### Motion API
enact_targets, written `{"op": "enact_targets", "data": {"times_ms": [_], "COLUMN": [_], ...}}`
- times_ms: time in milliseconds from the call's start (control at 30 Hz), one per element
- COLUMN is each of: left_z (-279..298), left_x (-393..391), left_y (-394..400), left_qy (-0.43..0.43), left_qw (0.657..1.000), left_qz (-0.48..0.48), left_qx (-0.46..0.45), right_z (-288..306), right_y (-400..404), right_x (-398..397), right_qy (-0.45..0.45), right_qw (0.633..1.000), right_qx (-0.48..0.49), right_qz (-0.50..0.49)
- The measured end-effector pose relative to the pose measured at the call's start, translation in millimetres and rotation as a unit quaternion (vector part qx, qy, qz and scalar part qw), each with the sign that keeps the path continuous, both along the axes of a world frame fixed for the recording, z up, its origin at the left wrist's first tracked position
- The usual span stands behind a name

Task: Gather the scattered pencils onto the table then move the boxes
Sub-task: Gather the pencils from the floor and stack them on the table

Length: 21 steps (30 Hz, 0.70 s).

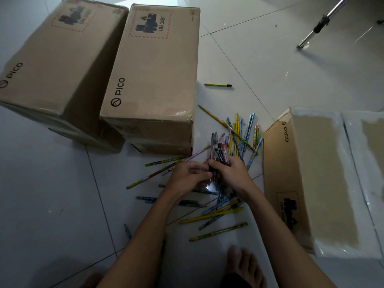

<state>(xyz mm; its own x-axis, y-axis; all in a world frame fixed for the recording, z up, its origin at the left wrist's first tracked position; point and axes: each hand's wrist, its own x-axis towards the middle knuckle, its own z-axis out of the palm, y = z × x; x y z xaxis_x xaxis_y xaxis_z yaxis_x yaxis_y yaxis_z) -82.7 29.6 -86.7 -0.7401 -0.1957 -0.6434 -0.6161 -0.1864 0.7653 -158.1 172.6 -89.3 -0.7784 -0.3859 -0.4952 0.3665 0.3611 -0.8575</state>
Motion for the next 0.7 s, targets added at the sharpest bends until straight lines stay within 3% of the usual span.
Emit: {"op": "enact_targets", "data": {"times_ms": [167,300,400,567,700], "left_z": [4.2,7.1,6.6,3.9,3.1], "left_x": [-3.7,-8.2,-7.9,-6.8,-6.4], "left_y": [-1.2,1.4,2.3,-4.5,-13.3], "left_qy": [-0.016,-0.006,0.007,0.008,0.008], "left_qw": [1.0,0.997,0.998,1.0,0.986], "left_qz": [0.022,0.036,0.044,-0.005,-0.136], "left_qx": [0.007,0.062,0.041,-0.002,-0.097], "right_z": [7.3,14.7,14.5,8.9,11.1], "right_y": [-0.9,-0.9,1.3,6.6,11.1], "right_x": [1.8,6.0,7.7,7.1,1.9], "right_qy": [0.004,-0.019,-0.021,0.086,0.243], "right_qw": [0.998,0.991,0.989,0.99,0.961], "right_qx": [-0.008,-0.011,0.002,0.034,0.104], "right_qz": [0.063,0.13,0.149,0.109,0.082]}}
